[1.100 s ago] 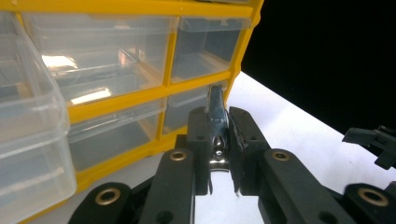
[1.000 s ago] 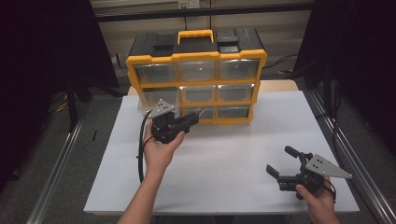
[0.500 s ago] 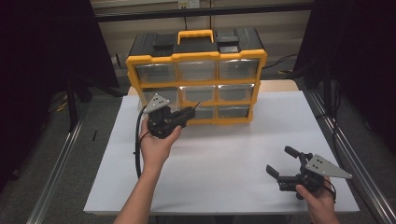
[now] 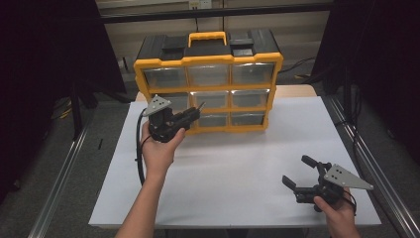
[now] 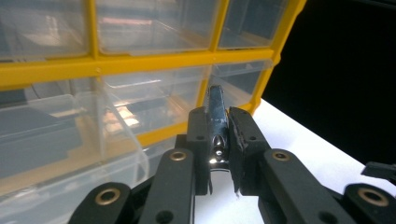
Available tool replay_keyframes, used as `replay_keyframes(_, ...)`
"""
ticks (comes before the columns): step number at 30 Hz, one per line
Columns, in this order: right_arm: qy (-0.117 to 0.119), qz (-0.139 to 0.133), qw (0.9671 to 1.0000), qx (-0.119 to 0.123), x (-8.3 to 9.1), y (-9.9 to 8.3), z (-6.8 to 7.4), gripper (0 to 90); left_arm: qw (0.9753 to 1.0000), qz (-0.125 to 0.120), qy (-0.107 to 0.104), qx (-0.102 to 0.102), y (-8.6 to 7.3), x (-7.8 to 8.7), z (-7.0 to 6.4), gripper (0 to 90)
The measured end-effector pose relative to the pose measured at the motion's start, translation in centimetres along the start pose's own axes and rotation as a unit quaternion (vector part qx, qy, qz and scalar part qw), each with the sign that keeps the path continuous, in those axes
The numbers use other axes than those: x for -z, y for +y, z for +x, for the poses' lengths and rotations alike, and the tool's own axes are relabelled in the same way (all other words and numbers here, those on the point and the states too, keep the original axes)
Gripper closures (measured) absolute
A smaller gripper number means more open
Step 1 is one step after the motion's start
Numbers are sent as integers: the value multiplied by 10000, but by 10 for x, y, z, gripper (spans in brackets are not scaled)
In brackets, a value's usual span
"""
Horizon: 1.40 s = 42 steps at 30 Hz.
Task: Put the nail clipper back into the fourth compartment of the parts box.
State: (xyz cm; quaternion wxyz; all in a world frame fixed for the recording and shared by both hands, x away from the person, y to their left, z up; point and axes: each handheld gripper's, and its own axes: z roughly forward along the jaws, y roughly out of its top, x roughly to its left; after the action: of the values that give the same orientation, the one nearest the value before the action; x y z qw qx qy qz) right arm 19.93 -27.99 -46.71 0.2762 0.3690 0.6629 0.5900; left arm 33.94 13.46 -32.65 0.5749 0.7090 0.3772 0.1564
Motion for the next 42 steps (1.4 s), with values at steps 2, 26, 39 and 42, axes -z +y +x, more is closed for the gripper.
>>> replay_keyframes(2,3,1,10000,1,0,0,0,26,10000,11,55,-48,1,1,3,798)
replay_keyframes(26,-4,-2,10000,-20,0,0,0,25,9990,-112,424,40,9,15,26,798)
replay_keyframes(39,-6,-11,10000,-23,0,0,0,26,9976,-104,678,74,8,15,39,798)
replay_keyframes(42,-4,-13,10000,-26,0,0,0,26,9974,-139,695,86,8,16,42,797)
